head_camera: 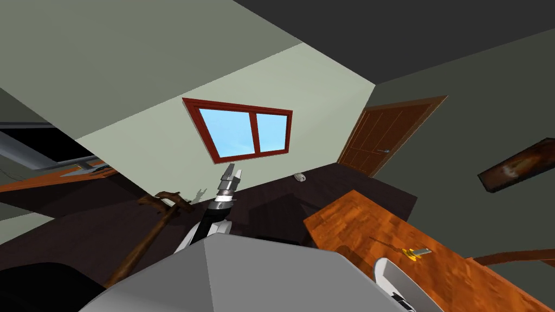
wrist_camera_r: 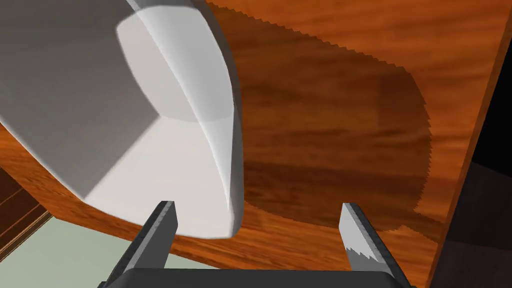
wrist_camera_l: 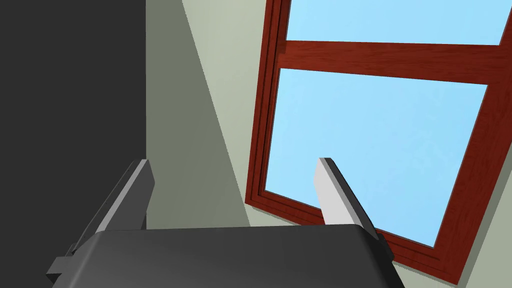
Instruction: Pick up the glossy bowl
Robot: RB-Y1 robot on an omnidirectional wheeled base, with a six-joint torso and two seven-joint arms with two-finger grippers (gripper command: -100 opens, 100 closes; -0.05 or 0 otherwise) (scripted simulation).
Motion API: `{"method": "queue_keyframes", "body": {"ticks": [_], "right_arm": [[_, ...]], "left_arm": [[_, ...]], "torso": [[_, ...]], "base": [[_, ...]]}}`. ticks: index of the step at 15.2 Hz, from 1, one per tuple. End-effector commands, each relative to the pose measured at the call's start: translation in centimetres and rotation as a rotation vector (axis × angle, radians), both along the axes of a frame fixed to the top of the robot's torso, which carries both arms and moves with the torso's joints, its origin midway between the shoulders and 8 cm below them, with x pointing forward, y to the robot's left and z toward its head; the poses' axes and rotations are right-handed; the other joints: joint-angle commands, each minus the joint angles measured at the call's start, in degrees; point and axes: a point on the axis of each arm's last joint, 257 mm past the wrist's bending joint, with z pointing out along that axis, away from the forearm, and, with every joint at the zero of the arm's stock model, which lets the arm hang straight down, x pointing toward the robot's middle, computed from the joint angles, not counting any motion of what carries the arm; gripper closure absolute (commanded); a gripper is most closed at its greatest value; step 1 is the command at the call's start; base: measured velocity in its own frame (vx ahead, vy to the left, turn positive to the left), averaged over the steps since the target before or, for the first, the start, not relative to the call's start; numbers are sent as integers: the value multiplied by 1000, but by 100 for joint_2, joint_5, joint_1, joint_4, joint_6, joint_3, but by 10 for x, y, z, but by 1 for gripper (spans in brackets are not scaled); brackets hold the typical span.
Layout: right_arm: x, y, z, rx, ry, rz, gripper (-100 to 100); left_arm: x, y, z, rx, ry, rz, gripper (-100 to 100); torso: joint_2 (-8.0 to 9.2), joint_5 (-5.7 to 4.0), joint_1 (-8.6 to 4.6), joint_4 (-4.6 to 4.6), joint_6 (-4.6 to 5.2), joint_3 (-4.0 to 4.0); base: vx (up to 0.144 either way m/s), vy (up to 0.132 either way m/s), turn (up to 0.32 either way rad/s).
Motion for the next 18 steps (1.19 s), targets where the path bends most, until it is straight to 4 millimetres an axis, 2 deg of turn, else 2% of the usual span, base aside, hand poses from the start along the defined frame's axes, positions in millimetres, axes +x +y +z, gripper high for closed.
{"method": "queue_keyframes", "body": {"ticks": [1,3,4,6,8,9,13,17,18], "right_arm": [[-15,-10,-3,-29,34,12,-100],[-47,-23,-8,-76,105,37,-100],[-47,-23,-8,-76,105,37,-100],[-72,-29,-11,-104,158,57,-100],[-87,-31,-13,-117,188,68,-100],[-77,-28,-13,-106,168,61,-100],[-80,-15,-31,-107,173,40,-100],[-79,-13,-34,-109,173,37,-100],[-79,-13,-34,-110,173,37,100]], "left_arm": [[0,0,0,0,0,0,0],[0,0,0,0,0,0,0],[0,0,0,0,0,0,0],[0,0,0,0,0,0,0],[0,0,0,0,0,0,0],[0,0,0,0,0,0,0],[0,0,0,0,0,0,0],[0,0,0,0,0,0,0],[0,0,0,0,0,0,0]], "torso": [[0,0,0,0,0,0],[0,-1,2,0,-1,0],[0,0,2,0,-1,0],[8,1,12,2,1,5],[15,3,16,3,2,8],[14,2,17,3,1,8],[12,0,12,3,1,7],[11,-6,9,1,5,6],[10,-7,6,1,5,5]], "base": [[20,-13,119],[23,-9,182],[-4,14,58],[-11,19,67],[-12,21,79],[-2,13,31],[-6,5,22],[-5,4,16],[0,0,0]]}}
